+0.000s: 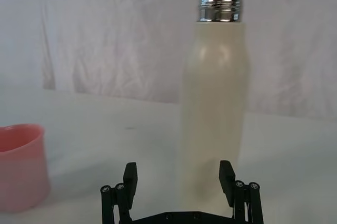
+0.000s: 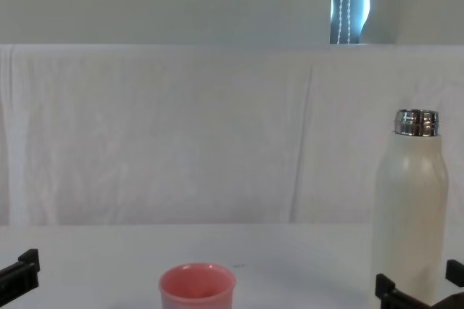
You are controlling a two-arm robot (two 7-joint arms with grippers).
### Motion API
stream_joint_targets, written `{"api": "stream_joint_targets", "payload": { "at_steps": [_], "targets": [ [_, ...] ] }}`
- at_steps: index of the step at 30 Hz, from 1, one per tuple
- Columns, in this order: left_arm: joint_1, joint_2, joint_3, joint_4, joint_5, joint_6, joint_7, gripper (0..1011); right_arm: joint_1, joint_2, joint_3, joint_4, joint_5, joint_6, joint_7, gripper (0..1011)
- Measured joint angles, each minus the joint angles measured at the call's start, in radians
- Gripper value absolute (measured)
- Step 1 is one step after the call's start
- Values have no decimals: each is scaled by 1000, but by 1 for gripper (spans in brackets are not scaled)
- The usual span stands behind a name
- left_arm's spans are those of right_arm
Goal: Grasp the thermos with one hand and pour water into the cup lid.
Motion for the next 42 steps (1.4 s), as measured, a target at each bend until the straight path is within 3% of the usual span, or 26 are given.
{"api": "stream_joint_targets", "payload": {
  "at_steps": [15,42],
  "targets": [
    [0,0,0,0,0,0,0,1001,-34,2,-21,-8,-10,-21,6,1002],
    [0,0,0,0,0,0,0,1001,-34,2,-22,-4,-7,-25,9,1002]
  ]
}}
